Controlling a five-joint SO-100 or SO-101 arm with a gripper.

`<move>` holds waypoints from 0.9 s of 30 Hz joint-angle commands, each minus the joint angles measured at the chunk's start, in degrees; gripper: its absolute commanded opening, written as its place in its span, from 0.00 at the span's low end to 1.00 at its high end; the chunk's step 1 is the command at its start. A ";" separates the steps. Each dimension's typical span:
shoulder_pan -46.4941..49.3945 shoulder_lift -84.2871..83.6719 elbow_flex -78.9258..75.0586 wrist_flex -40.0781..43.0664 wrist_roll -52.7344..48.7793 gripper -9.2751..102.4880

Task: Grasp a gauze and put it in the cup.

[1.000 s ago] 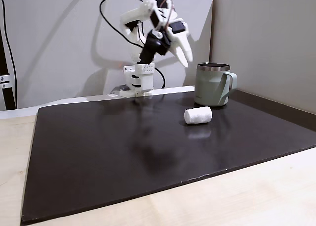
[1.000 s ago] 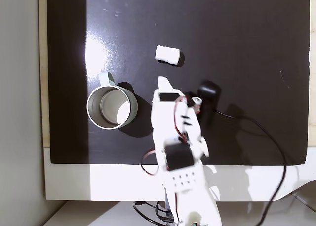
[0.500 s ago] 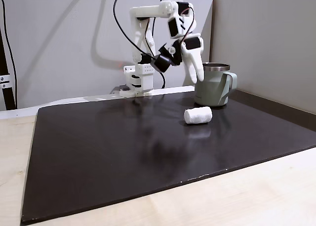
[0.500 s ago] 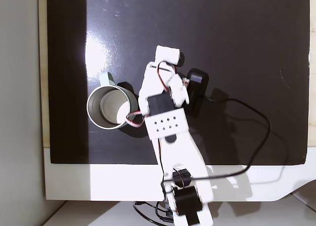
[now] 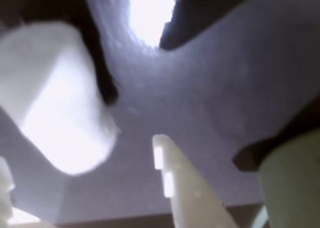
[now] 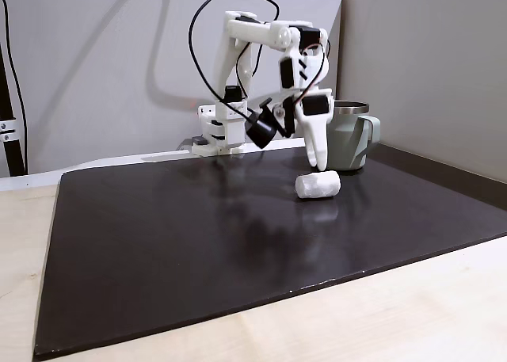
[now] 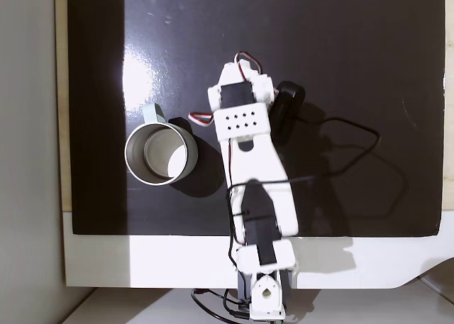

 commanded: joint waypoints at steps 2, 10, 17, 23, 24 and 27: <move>0.97 -3.08 -6.94 0.88 0.09 0.36; 0.79 -9.93 -12.22 1.05 0.18 0.36; 0.35 -11.78 -13.36 1.23 0.88 0.26; 0.35 -9.67 -13.10 1.23 1.93 0.08; 0.35 -9.14 -13.01 1.32 2.11 0.08; 0.35 -7.65 -13.01 2.29 2.29 0.08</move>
